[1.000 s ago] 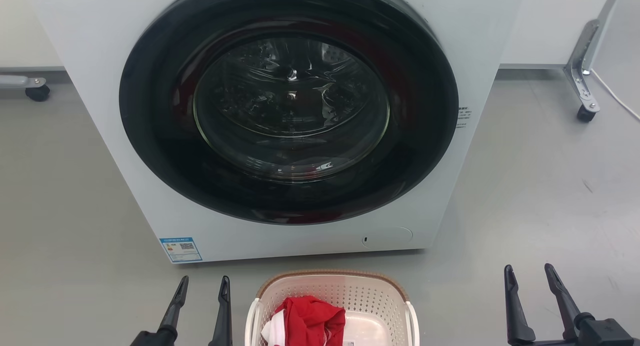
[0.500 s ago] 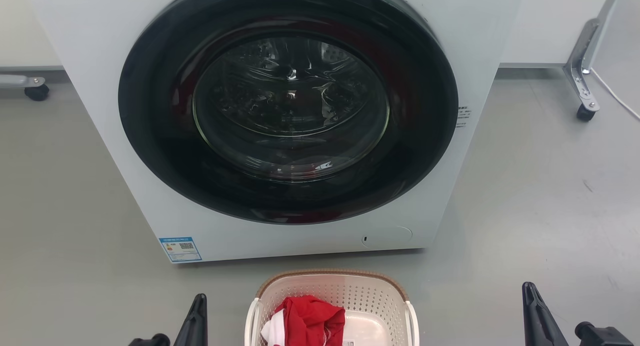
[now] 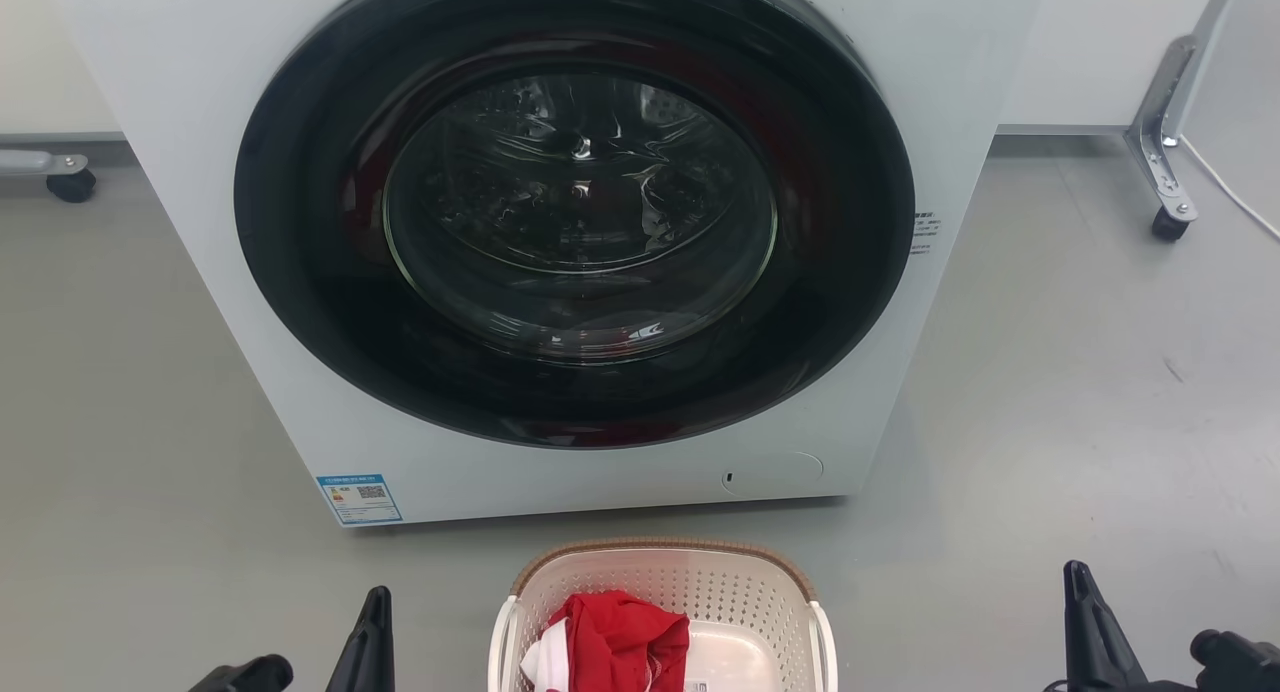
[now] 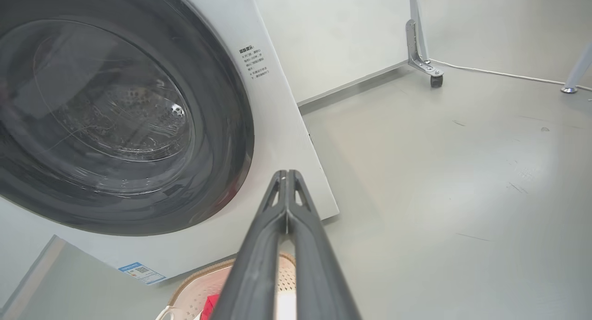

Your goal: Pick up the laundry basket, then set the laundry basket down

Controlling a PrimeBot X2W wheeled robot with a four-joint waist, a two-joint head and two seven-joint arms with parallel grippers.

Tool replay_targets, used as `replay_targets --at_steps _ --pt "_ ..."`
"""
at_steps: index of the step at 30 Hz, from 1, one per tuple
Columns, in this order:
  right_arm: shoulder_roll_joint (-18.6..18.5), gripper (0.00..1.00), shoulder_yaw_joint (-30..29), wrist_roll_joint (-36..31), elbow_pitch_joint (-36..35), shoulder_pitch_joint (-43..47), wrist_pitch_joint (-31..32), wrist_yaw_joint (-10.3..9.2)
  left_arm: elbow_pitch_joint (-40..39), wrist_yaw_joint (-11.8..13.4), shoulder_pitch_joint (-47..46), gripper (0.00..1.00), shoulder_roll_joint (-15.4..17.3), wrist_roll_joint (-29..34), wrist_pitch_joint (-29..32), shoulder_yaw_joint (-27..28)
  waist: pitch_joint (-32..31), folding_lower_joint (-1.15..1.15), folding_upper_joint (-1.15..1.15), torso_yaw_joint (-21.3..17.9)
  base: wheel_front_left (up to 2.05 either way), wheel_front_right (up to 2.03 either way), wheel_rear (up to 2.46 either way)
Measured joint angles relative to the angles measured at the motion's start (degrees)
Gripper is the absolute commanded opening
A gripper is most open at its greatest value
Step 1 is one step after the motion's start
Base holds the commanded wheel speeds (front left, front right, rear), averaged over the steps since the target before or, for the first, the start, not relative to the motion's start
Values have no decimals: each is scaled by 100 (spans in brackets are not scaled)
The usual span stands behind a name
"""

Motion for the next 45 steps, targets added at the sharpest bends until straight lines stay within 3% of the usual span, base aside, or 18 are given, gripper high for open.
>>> replay_targets --at_steps 45 --pt "359 0 -916 3672 563 -582 987 666 520 -656 -553 0 -221 -3492 873 995 12 0 0 -36 0 0 0"
